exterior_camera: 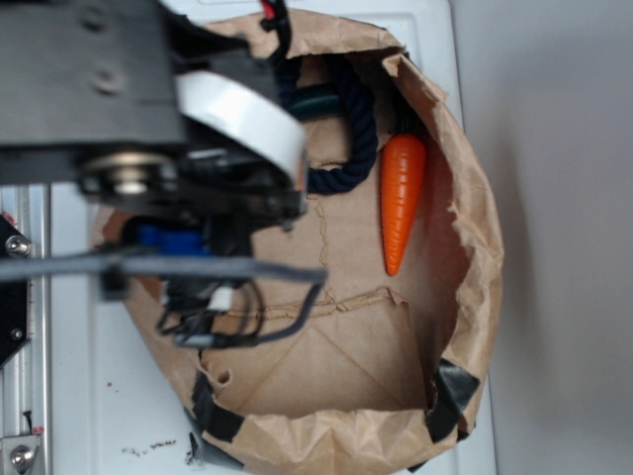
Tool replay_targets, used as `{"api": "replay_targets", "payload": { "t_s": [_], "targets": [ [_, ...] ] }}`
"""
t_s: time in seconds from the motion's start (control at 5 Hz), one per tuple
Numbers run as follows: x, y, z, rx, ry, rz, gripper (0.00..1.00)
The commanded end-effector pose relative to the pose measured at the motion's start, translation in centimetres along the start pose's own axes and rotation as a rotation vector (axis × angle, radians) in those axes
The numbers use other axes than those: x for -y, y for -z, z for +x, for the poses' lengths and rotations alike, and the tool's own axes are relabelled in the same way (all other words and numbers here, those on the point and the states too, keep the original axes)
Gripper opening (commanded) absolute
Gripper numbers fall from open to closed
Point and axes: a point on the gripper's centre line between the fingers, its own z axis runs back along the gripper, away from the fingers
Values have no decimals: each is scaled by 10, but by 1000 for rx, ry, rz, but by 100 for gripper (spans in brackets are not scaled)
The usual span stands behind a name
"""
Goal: Grab the white paper.
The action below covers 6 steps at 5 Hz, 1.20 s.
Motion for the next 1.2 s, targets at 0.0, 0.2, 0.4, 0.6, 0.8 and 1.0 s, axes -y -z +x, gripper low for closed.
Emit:
{"api": "replay_targets", "payload": {
  "t_s": [0.0, 0.2, 0.4, 0.6, 0.8, 1.0],
  "targets": [
    [-22, 23, 2, 57, 71, 7, 100],
    [-33, 48, -3, 27, 76, 11, 100],
    [-38, 60, -11, -23, 89, 68, 100],
    [-51, 57, -17, -78, -3, 129, 100],
    [-51, 57, -17, -78, -3, 129, 100],
    [-51, 57, -17, -78, -3, 129, 100]
  ]
}}
